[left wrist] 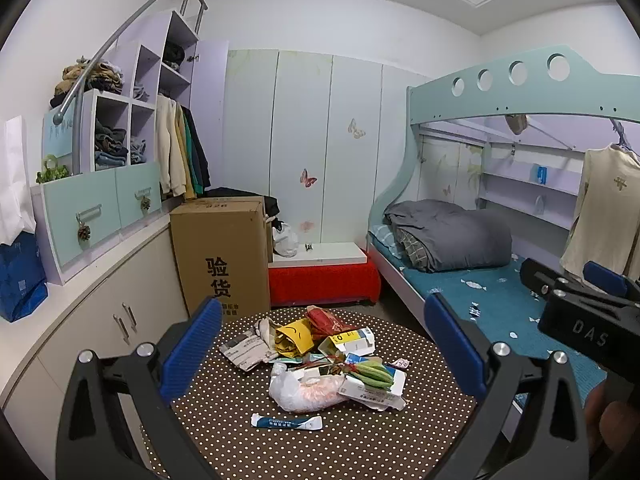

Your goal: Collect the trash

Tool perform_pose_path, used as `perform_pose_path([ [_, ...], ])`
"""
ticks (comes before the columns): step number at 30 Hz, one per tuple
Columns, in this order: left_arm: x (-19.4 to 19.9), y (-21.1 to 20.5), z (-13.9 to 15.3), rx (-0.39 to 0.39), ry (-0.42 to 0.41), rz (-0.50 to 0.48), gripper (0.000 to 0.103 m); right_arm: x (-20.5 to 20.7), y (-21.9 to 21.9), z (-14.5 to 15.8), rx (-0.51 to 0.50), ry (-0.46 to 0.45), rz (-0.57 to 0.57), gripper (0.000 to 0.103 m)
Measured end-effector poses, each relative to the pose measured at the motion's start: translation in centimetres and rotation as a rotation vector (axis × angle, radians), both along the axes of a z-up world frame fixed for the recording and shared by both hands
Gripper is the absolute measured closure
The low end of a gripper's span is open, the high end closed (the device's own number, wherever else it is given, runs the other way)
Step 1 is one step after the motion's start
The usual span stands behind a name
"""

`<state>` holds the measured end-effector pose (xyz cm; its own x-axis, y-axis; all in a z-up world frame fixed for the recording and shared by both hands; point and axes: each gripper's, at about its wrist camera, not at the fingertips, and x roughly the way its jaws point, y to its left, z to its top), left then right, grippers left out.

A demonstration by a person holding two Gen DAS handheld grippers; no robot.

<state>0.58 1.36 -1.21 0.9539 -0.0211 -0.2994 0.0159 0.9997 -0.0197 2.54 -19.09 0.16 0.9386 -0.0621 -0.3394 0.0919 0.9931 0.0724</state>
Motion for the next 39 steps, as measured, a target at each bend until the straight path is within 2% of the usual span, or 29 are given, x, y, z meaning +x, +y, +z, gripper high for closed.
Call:
perform_pose_path([
  [10,1.4,1.1,-2.3,-0.006,0.059,0.002,0.004,1.5,0.3,-1.3,-0.013,0.050,0.008,0.006],
  [13,2.2,1.8,-3.9,0.001,0.105,0.014,0.004,2.5,0.4,-2.3,-0.022,0.081,0.010,0.006],
  [26,6.0,6.4,-11.6,0.006,0.301,0.052,0.004,8.6,2.4,-10.8,-0.032,0.320,0.096,0.006],
  [32,8.1,6.1,-15.9,0.069,0.397,-0.053,0.004,10.5,2.5,-13.9,-0.041,0.400,0.104,0.006],
  [39,11.1,4.6,-20.6,0.239,0.482,-0.219,0.004,11.6,2.4,-16.0,-0.042,0.460,0.104,0.006],
])
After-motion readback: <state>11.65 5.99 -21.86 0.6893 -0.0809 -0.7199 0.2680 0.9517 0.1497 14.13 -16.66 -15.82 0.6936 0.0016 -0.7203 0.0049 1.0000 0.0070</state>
